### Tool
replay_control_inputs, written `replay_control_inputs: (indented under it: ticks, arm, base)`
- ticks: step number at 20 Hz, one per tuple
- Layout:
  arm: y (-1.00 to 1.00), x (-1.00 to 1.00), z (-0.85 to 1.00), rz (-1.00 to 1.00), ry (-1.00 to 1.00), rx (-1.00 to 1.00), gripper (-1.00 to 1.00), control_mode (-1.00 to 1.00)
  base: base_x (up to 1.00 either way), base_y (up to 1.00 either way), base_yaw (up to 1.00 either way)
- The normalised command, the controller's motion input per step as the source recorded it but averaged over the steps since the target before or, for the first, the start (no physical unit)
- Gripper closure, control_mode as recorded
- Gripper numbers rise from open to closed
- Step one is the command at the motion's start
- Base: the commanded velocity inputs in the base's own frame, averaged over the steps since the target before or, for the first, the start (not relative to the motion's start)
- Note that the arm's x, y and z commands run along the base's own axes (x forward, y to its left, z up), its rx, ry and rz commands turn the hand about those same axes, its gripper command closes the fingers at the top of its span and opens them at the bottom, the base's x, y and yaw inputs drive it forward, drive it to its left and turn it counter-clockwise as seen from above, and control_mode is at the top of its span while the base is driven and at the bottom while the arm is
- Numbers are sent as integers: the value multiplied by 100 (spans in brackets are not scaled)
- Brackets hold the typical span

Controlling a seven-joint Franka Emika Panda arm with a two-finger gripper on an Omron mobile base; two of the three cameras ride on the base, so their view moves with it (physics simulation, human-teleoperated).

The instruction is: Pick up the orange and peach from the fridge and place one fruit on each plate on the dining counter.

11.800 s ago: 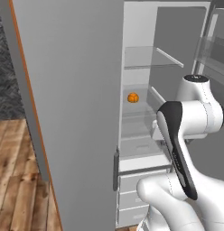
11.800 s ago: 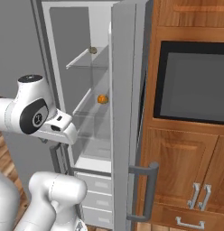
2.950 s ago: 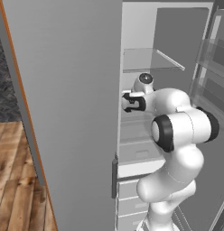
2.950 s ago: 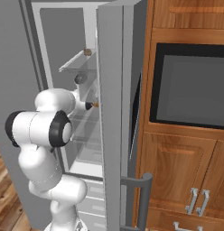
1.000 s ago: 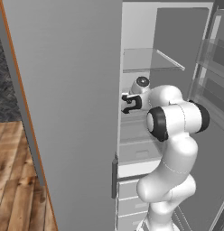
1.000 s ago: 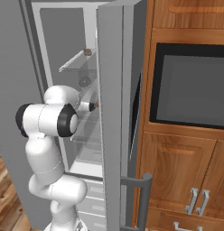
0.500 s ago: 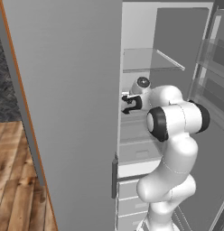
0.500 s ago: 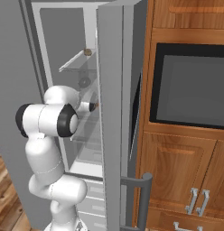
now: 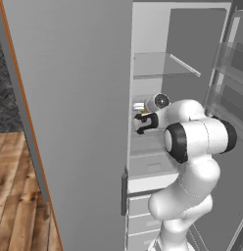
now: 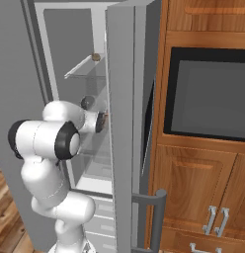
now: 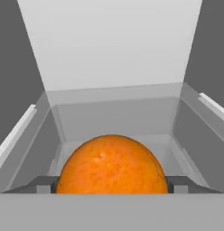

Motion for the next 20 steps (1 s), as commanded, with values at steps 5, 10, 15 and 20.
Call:
replay_control_inputs:
  ticks: [5,10,15,20]
  arm:
    - [-3,-100,52,0,-15,0,100,-100]
    - [0,-98,68,-1,-7,1,100,-100]
    - [-1,-96,63,-2,3,7,100,-100]
    - [0,-83,52,-3,16,5,100,-100]
  base:
    - [0,0,0]
    - [0,0,0]
    - [0,0,0]
    - [0,0,0]
